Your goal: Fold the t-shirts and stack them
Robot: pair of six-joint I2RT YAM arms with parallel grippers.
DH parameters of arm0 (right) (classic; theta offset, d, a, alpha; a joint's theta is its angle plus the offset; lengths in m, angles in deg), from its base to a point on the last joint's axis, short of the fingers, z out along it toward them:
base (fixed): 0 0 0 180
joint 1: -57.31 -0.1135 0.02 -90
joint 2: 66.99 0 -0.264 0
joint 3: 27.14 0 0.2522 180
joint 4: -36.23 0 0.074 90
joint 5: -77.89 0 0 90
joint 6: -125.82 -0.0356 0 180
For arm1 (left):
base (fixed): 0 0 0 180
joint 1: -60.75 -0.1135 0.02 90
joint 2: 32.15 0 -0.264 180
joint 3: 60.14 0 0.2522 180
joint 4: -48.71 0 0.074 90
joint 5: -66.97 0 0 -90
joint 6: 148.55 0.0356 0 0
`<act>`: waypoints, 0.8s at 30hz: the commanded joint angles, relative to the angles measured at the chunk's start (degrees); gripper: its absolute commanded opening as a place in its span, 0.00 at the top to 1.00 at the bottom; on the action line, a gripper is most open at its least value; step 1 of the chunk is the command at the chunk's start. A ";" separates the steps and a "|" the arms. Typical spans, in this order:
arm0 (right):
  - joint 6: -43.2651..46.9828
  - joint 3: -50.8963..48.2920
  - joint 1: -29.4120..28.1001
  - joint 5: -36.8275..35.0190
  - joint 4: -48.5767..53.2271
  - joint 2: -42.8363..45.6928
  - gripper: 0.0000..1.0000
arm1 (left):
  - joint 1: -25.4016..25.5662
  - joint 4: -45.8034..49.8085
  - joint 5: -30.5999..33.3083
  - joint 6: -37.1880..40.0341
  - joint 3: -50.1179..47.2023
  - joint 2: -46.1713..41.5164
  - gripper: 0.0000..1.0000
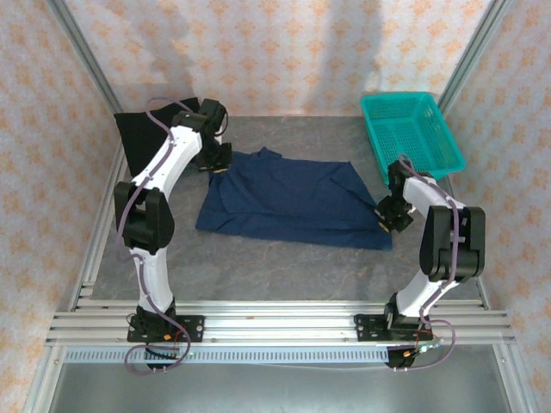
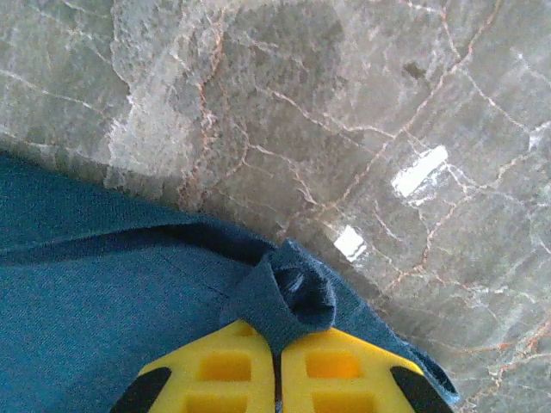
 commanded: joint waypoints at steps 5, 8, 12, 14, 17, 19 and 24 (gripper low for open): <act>1.47 4.85 1.33 -2.15 0.36 -2.93 0.55 | 0.16 1.46 -1.28 0.27 9.99 4.78 0.53; 2.70 5.31 1.68 -3.33 1.79 0.15 0.38 | -0.22 2.10 -0.84 -1.14 11.57 2.07 0.22; 4.84 2.45 1.70 -3.56 4.86 8.51 0.24 | -1.75 1.49 -0.62 -3.07 5.03 -8.04 0.01; 5.50 -0.18 1.72 -1.92 6.38 12.85 0.23 | -2.52 1.31 -1.33 -2.93 -0.62 -14.73 0.01; 5.27 -4.95 1.74 0.58 7.93 19.80 0.22 | -3.75 0.83 -2.25 -2.49 -11.36 -23.19 0.00; 4.59 -8.93 1.73 2.91 7.98 24.84 0.19 | -5.42 -0.42 -3.43 -2.49 -19.90 -28.42 0.01; 3.49 -17.75 1.73 6.90 4.84 32.02 0.18 | -10.14 -7.44 -9.16 -2.98 -37.94 -35.30 0.11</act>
